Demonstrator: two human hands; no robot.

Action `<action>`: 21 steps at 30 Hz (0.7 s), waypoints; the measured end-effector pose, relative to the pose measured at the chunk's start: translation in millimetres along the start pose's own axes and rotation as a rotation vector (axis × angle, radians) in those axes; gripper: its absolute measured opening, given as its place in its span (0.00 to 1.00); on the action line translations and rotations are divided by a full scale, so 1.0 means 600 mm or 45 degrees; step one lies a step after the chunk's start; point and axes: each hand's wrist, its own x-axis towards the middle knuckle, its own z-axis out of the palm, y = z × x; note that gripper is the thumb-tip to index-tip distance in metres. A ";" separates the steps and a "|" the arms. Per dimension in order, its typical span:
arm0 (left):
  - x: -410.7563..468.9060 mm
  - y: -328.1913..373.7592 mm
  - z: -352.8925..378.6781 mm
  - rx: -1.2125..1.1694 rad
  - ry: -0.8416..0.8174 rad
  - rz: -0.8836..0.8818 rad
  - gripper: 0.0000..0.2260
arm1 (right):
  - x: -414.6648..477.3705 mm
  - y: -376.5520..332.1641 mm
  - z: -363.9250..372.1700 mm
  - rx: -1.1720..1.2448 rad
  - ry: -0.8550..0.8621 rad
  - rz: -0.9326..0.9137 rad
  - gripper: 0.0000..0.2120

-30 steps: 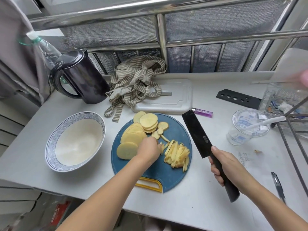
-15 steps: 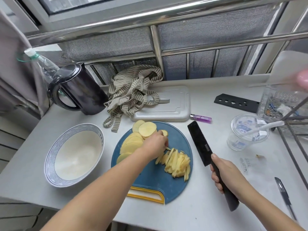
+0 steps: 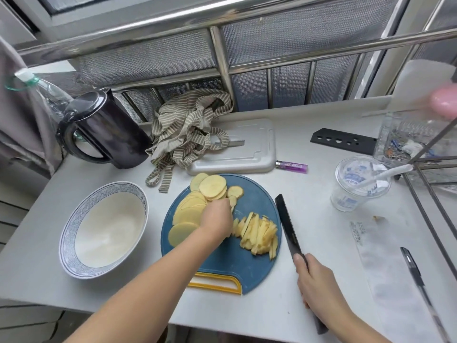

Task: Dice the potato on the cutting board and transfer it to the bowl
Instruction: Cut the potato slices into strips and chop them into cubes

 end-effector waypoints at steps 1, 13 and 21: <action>-0.002 -0.005 0.003 -0.003 -0.002 0.003 0.09 | -0.003 -0.003 0.009 -0.019 -0.007 0.001 0.16; -0.018 0.034 -0.013 -0.270 -0.042 0.412 0.13 | -0.022 -0.025 0.048 0.104 0.054 0.051 0.14; 0.065 0.110 -0.020 -0.158 -0.514 0.465 0.05 | -0.029 -0.029 0.051 0.190 0.086 0.074 0.16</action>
